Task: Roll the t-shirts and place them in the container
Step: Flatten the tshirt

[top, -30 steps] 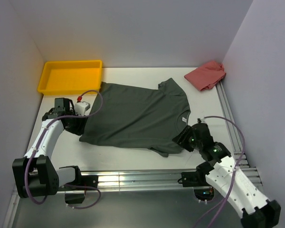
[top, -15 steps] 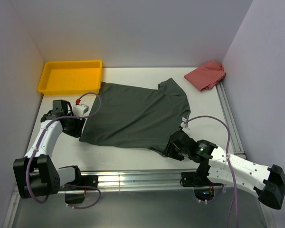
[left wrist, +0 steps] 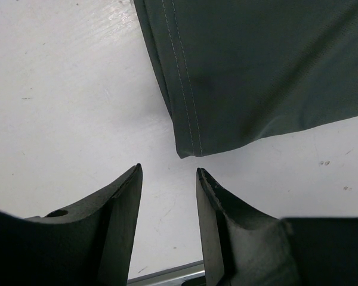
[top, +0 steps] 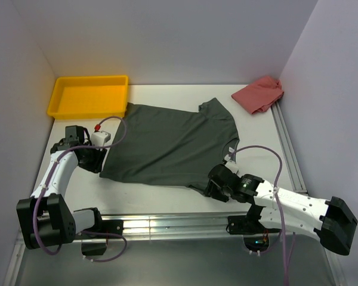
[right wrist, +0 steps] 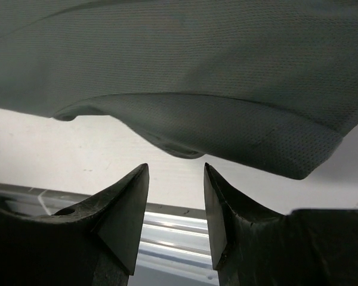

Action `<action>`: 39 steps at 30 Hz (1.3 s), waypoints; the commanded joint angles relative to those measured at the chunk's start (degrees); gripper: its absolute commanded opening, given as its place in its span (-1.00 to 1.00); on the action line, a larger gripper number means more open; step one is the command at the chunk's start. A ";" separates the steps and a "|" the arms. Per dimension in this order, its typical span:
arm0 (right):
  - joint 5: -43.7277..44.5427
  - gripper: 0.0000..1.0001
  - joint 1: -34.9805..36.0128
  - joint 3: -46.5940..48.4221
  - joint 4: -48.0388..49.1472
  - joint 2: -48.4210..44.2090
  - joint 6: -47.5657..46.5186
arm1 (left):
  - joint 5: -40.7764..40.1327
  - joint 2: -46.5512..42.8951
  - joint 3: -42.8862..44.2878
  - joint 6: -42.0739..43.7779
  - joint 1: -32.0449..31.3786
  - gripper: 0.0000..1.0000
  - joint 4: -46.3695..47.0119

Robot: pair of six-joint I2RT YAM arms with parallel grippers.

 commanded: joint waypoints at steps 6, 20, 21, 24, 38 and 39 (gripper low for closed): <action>3.31 0.00 0.38 -2.11 3.29 1.31 1.64 | 1.52 -0.35 -0.29 1.00 0.34 -0.07 0.04; 5.95 -0.39 0.38 -4.31 8.74 2.10 3.75 | 2.13 0.26 -1.96 0.91 0.34 -0.07 1.00; 5.95 -0.49 0.38 -4.23 8.92 2.19 3.75 | 2.13 0.27 -2.31 0.91 0.42 -0.07 1.00; 5.86 -0.87 0.56 -3.26 7.09 1.40 3.84 | 1.96 -0.08 -2.75 1.08 0.42 -0.07 1.35; 4.19 -1.00 6.27 4.47 -18.66 -17.40 8.67 | 2.92 2.37 -2.05 1.52 0.60 -0.05 2.41; 4.19 -1.00 6.36 5.78 -20.07 -17.84 8.85 | 3.10 2.55 -1.97 1.52 0.51 -0.05 2.50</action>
